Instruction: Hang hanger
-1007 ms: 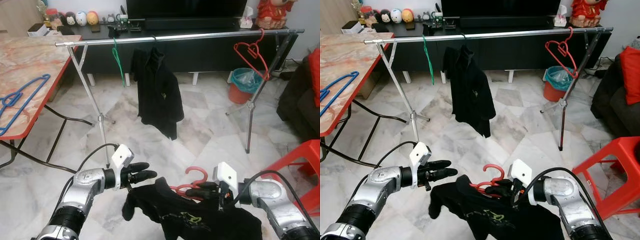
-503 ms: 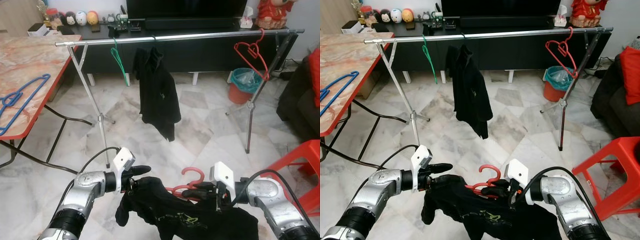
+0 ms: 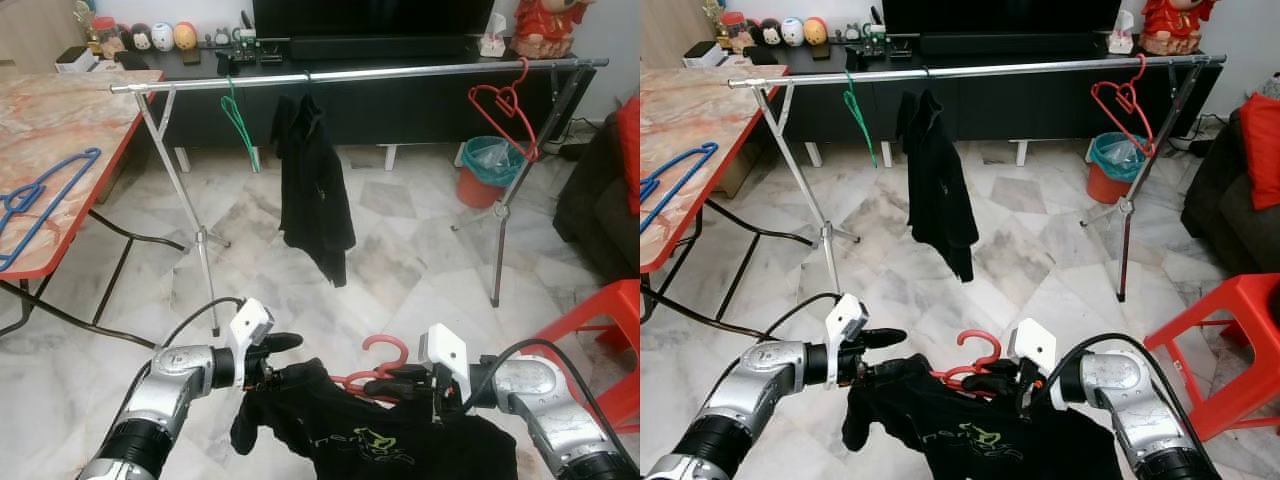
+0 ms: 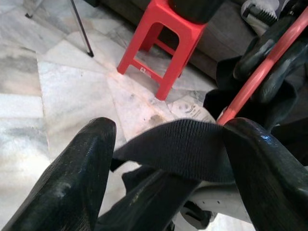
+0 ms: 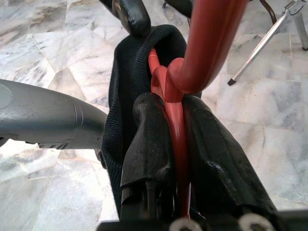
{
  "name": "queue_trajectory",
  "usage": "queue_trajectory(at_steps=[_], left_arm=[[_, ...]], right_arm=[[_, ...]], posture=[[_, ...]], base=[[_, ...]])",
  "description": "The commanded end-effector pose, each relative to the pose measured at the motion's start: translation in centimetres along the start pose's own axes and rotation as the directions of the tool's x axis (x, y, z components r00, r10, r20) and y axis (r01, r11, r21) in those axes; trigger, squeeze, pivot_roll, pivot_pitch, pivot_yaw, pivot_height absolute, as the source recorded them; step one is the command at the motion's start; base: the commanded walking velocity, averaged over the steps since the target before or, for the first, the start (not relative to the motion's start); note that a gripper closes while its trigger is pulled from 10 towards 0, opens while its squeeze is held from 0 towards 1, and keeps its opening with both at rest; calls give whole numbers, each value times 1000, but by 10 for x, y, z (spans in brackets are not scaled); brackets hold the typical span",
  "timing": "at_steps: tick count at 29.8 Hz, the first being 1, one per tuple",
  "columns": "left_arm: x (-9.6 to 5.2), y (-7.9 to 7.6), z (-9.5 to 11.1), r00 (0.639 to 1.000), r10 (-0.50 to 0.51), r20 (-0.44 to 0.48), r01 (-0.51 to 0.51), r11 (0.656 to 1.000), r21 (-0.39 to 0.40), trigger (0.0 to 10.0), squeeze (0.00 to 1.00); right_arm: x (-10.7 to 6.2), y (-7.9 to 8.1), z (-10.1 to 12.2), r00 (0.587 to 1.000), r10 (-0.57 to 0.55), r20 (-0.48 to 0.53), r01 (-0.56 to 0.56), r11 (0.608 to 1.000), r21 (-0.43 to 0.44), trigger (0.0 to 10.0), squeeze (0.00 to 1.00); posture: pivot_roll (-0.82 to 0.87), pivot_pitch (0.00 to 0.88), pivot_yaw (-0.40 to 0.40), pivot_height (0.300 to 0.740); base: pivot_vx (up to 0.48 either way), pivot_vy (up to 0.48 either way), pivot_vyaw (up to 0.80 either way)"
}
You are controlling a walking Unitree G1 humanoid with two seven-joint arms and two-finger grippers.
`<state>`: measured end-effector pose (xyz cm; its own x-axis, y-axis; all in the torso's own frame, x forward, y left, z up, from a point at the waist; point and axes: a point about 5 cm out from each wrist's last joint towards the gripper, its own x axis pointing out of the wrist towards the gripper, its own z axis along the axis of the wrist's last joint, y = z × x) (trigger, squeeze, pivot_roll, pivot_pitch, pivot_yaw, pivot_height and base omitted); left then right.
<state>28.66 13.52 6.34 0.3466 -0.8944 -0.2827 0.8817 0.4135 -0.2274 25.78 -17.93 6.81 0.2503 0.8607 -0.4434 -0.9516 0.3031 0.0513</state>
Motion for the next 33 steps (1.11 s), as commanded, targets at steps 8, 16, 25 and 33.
queue_trajectory(at_steps=[8,16,25,33], left_arm=[[1,-5,-9,998,-43,-48,41,999,-34,10000,0],[3,-8,-11,996,-71,-50,69,996,-49,10000,0],[5,-7,-11,998,-45,-40,43,998,-56,4706,0],[6,-6,-9,999,-35,-17,34,997,-62,0,0]], right_arm=[[1,-2,13,999,11,32,-9,999,-49,10000,0],[0,-2,17,999,21,38,-19,998,-56,10000,0],[1,0,19,999,34,42,-31,998,-61,10000,0],[2,0,18,998,37,41,-35,998,-56,10000,0]], posture=[[-8,12,2,740],[-12,18,-2,740],[-13,23,-5,740],[-12,25,-6,740]], base=[[0,0,0],[0,0,0],[0,0,0],[0,0,0]])
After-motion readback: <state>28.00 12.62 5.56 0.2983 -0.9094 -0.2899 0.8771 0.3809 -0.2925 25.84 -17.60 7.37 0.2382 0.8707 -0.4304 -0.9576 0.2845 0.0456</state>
